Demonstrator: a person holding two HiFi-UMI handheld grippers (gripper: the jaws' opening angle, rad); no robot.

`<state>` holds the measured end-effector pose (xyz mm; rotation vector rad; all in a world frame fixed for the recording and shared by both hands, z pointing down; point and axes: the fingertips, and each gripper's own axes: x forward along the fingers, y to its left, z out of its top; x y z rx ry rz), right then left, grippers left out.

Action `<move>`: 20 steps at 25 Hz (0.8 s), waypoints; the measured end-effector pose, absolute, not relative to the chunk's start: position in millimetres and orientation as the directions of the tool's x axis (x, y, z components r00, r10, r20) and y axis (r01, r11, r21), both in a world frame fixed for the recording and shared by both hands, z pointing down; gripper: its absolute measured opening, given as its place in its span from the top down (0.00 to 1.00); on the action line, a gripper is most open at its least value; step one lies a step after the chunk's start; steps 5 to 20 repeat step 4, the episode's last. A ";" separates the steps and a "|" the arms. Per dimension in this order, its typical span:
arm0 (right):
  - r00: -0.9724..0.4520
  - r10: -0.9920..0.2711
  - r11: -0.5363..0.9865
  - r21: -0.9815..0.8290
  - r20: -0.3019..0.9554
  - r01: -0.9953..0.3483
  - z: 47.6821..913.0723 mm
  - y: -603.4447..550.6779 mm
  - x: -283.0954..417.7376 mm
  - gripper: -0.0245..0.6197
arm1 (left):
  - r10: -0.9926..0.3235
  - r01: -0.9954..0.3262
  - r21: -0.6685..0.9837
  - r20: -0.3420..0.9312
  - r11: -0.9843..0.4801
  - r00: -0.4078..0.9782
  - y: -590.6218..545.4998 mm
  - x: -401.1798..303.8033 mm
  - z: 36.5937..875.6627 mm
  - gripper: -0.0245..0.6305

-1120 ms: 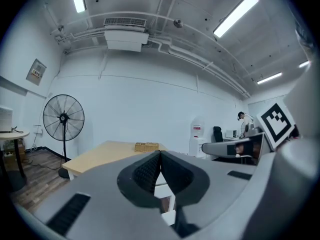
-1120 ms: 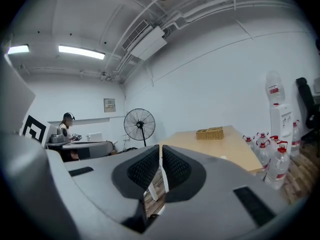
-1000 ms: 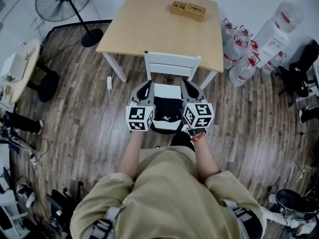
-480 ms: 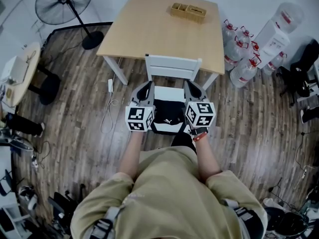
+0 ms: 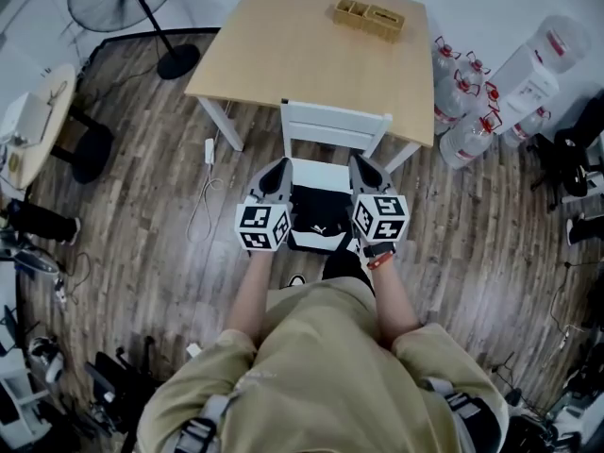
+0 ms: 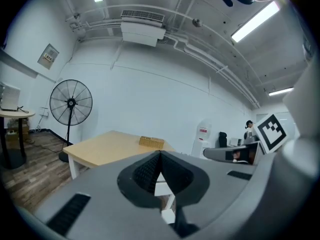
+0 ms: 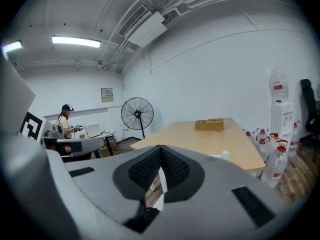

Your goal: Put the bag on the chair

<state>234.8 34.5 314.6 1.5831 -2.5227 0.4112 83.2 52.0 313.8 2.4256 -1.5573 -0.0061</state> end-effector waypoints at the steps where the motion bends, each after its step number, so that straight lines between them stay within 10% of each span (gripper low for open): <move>1: -0.445 -0.854 0.417 -0.158 0.268 -0.895 320.5 29.2 230.0 0.93 | -0.894 -0.897 0.223 0.156 -0.381 0.419 47.9 77.8 324.5 0.93; 20: -0.461 -0.833 0.432 -0.161 0.307 -0.887 341.9 12.1 215.1 0.93 | -0.886 -0.907 0.246 0.237 -0.343 0.399 35.7 58.9 367.7 0.93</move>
